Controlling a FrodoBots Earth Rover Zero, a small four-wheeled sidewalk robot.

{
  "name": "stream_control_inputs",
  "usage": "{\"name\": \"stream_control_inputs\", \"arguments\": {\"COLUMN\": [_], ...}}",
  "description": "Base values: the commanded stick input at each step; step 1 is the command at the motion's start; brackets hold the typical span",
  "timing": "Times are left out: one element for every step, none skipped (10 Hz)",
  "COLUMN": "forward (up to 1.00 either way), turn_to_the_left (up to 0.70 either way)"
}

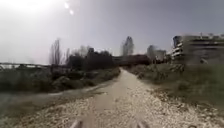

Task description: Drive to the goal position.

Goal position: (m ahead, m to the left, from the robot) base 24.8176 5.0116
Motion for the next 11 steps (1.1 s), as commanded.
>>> {"name": "stream_control_inputs", "arguments": {"forward": [1.00,1.00,1.00,1.00,1.00,1.00,1.00,1.00,1.00,1.00,1.00], "turn_to_the_left": [0.00,0.00,0.00,0.00,0.00,-0.02,-0.28,-0.40,-0.38,-0.28,-0.17]}}
